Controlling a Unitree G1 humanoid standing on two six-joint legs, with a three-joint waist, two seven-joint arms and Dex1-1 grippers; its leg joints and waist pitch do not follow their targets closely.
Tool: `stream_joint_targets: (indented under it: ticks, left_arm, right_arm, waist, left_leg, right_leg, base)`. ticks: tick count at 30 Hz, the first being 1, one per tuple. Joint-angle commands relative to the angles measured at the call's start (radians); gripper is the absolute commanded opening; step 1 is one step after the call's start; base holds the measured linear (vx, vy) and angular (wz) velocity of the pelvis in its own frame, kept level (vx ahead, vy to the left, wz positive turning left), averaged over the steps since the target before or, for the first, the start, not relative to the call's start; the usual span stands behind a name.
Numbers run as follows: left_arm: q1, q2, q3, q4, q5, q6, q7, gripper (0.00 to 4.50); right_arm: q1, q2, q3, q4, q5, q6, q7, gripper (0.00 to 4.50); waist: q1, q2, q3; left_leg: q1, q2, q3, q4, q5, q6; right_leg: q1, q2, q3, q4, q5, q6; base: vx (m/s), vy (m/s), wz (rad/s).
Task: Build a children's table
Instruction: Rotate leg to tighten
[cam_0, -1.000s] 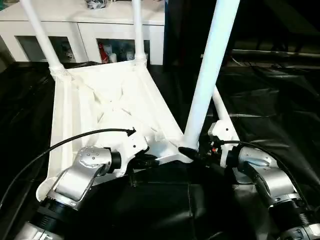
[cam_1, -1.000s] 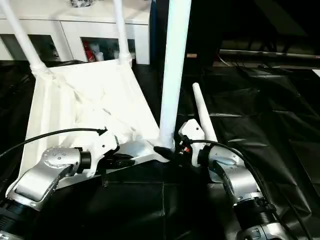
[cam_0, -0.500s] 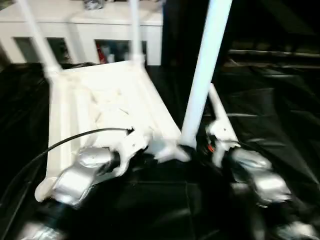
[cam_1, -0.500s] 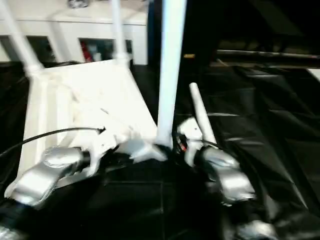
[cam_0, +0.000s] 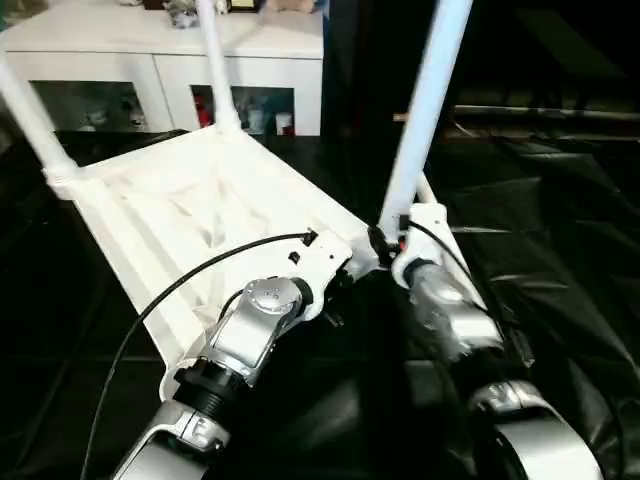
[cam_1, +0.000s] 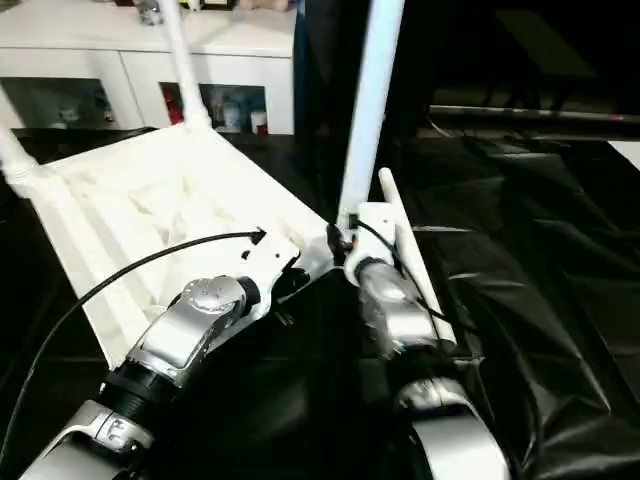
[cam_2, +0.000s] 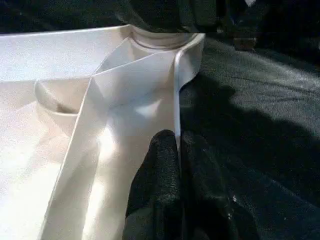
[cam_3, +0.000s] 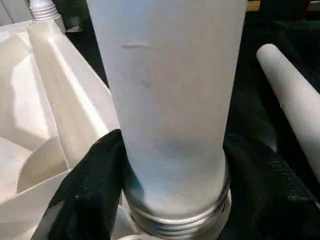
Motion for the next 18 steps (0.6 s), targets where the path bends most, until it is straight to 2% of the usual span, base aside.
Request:
stream_joint_targets:
  ticks: [1,2,4,5,6,7,8,9,11,13,14,15,16,17,18]
  left_arm:
    - [0.005,0.023,-0.004,-0.058,0.002,-0.055,-0.039,0.0]
    - [0.012,0.033,-0.009,-0.07,0.0,-0.053,-0.052,0.0]
    - [0.016,0.038,-0.013,-0.076,-0.002,-0.049,-0.058,0.0]
    - [0.025,0.05,-0.019,-0.088,-0.007,-0.043,-0.066,0.0]
    - [0.028,0.053,-0.019,-0.092,-0.008,-0.041,-0.068,0.0]
    - [0.03,0.054,-0.017,-0.094,-0.008,-0.04,-0.069,0.0]
    - [0.034,0.056,-0.015,-0.098,-0.008,-0.039,-0.072,0.0]
    - [0.034,0.056,-0.015,-0.098,-0.008,-0.039,-0.072,0.0]
    - [0.038,0.059,-0.011,-0.101,-0.009,-0.035,-0.07,0.0]
    - [0.038,0.059,-0.011,-0.101,-0.009,-0.036,-0.07,0.0]
    - [0.039,0.059,-0.006,-0.101,-0.01,-0.038,-0.063,0.0]
    - [0.038,0.058,-0.001,-0.098,-0.007,-0.045,-0.051,0.0]
    - [0.035,0.051,0.011,-0.095,-0.016,-0.052,-0.043,0.0]
    - [0.033,0.045,0.024,-0.095,-0.025,-0.058,-0.038,0.58]
    - [0.035,0.039,0.039,-0.111,-0.048,-0.049,-0.05,0.58]
  right_arm:
    - [0.028,-0.017,-0.017,0.073,-0.012,0.025,0.0,2.64]
    - [0.027,-0.015,-0.023,0.067,0.0,0.008,0.03,3.33]
    - [0.025,-0.015,-0.025,0.067,0.004,-0.012,0.041,3.33]
    - [0.016,-0.018,-0.025,0.07,0.006,-0.051,0.063,3.33]
    - [0.015,-0.02,-0.025,0.065,0.005,-0.06,0.065,3.6]
    - [0.011,-0.023,-0.026,0.066,0.001,-0.071,0.068,3.6]
    - [0.012,-0.029,-0.027,0.053,0.001,-0.076,0.081,3.71]
    - [0.012,-0.029,-0.027,0.053,0.001,-0.076,0.081,3.76]
    - [0.049,-0.054,-0.017,-0.05,0.018,-0.063,0.157,3.76]
    - [0.057,-0.058,-0.014,-0.067,0.02,-0.061,0.169,3.76]
    - [0.093,-0.075,-0.01,-0.146,0.04,-0.036,0.216,3.76]
    - [0.142,-0.1,0.002,-0.244,0.054,-0.01,0.265,3.76]
    - [0.185,-0.123,0.013,-0.324,0.07,0.017,0.308,3.76]
    - [0.221,-0.143,0.023,-0.391,0.084,0.039,0.349,3.75]
    - [0.253,-0.162,0.031,-0.445,0.09,0.048,0.369,3.75]
  waist:
    - [-0.001,-0.003,-0.059]
    - [-0.001,-0.002,-0.059]
    - [-0.002,-0.001,-0.061]
    - [0.001,0.001,-0.065]
    - [0.002,0.001,-0.064]
    - [0.005,0.005,-0.066]
    - [0.005,0.003,-0.066]
    - [0.006,0.003,-0.066]
    - [0.009,0.001,-0.067]
    - [0.009,0.001,-0.067]
    - [0.01,0.001,-0.066]
    - [0.014,0.007,-0.066]
    - [0.017,0.002,-0.066]
    - [0.017,0.003,-0.063]
    - [0.02,0.009,-0.063]
  left_leg:
    - [0.011,0.048,-0.026,-0.085,-0.371,-0.018]
    - [0.01,0.049,-0.025,-0.085,-0.367,-0.013]
    - [0.008,0.05,-0.024,-0.085,-0.356,-0.013]
    - [0.01,0.051,-0.021,-0.081,-0.336,-0.01]
    - [0.007,0.052,-0.018,-0.081,-0.31,-0.006]
    - [0.007,0.052,-0.018,-0.079,-0.295,-0.005]
    - [0.007,0.051,-0.015,-0.078,-0.279,0.0]
    - [0.006,0.051,-0.015,-0.078,-0.274,0.003]
    - [0.004,0.052,-0.014,-0.076,-0.25,0.016]
    - [-0.001,0.052,-0.015,-0.077,-0.229,0.024]
    - [0.0,0.052,-0.015,-0.077,-0.23,0.026]
    - [0.003,0.054,-0.015,-0.077,-0.238,0.027]
    - [0.003,0.054,-0.016,-0.077,-0.233,0.032]
    - [-0.001,0.052,-0.015,-0.079,-0.242,0.034]
    - [-0.001,0.051,-0.017,-0.078,-0.246,0.034]
  right_leg:
    - [0.027,-0.071,0.046,-0.091,-0.457,-0.108]
    - [0.028,-0.072,0.047,-0.09,-0.44,-0.114]
    - [0.03,-0.071,0.048,-0.087,-0.421,-0.122]
    - [0.027,-0.072,0.051,-0.082,-0.38,-0.141]
    - [0.029,-0.069,0.053,-0.076,-0.335,-0.161]
    - [0.03,-0.069,0.053,-0.073,-0.313,-0.168]
    - [0.029,-0.065,0.053,-0.068,-0.277,-0.18]
    - [0.031,-0.065,0.053,-0.067,-0.269,-0.184]
    - [0.035,-0.065,0.053,-0.063,-0.241,-0.192]
    - [0.039,-0.064,0.053,-0.059,-0.221,-0.194]
    - [0.04,-0.064,0.052,-0.061,-0.225,-0.193]
    - [0.038,-0.064,0.054,-0.063,-0.232,-0.184]
    - [0.041,-0.062,0.053,-0.063,-0.224,-0.173]
    - [0.044,-0.06,0.053,-0.069,-0.241,-0.165]
    - [0.045,-0.062,0.053,-0.069,-0.259,-0.16]
  base:
    - [0.0,0.0,0.0]
    - [0.0,0.0,0.0]
    - [0.0,0.0,0.0]
    - [0.0,0.0,0.0]
    - [0.0,0.0,0.0]
    - [0.0,0.0,0.0]
    - [0.0,0.0,0.0]
    - [0.0,0.0,0.0]
    - [0.0,0.0,0.0]
    - [0.0,0.0,0.0]
    - [0.0,0.0,0.0]
    - [0.0,0.0,0.0]
    - [0.0,0.0,0.0]
    - [0.0,0.0,0.0]
    - [0.0,0.0,0.0]
